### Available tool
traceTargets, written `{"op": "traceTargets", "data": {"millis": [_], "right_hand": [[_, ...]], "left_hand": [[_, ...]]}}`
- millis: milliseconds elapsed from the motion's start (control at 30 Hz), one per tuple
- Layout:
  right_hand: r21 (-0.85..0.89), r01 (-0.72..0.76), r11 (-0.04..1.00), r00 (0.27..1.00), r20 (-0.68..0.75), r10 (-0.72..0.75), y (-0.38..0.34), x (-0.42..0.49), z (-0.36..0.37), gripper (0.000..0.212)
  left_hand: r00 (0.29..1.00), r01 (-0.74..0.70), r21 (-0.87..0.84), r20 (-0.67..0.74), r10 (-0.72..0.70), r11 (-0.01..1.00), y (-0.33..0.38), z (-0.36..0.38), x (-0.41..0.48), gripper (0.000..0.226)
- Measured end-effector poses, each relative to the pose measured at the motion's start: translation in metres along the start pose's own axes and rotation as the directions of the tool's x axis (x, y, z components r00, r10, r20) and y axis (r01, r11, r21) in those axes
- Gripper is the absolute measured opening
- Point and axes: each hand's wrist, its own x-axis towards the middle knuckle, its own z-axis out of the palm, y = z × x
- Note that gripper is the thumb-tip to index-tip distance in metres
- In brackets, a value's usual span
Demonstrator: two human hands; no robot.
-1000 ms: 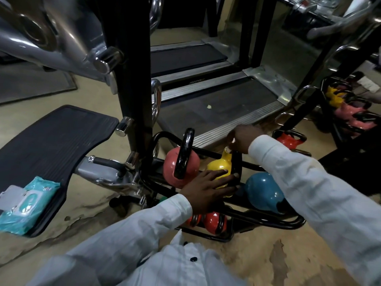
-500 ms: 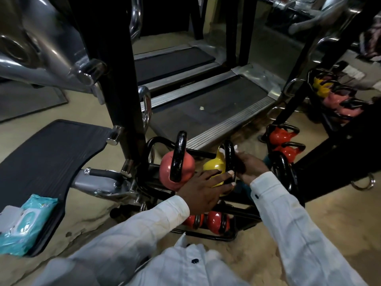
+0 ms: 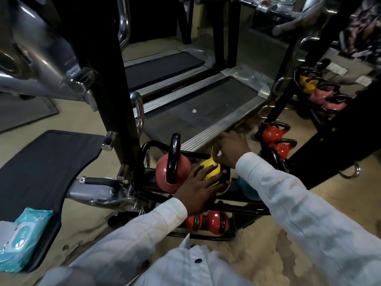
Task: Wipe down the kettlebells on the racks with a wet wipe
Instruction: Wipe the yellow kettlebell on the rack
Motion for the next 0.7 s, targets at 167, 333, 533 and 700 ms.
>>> {"op": "traceTargets", "data": {"millis": [167, 333, 533, 700], "right_hand": [[0.66, -0.056, 0.749, 0.968, -0.147, 0.202, 0.033, -0.042, 0.02, 0.018], [0.952, -0.301, -0.061, 0.848, 0.296, 0.44, 0.024, -0.026, 0.047, 0.01], [0.89, -0.294, -0.347, 0.847, 0.412, 0.337, 0.02, -0.05, 0.064, 0.017], [0.873, -0.189, 0.45, 0.915, -0.01, 0.404, 0.019, -0.046, 0.024, 0.012]], "left_hand": [[0.999, -0.02, -0.012, -0.032, 0.02, 1.0, -0.003, -0.002, 0.003, 0.047], [1.0, -0.022, -0.018, 0.003, 0.022, 1.0, -0.005, -0.001, 0.002, 0.044], [0.996, -0.082, -0.037, 0.042, 0.083, 0.996, -0.004, 0.0, -0.006, 0.046], [0.995, -0.094, 0.005, 0.024, 0.094, 0.996, 0.004, 0.012, -0.018, 0.051]]}}
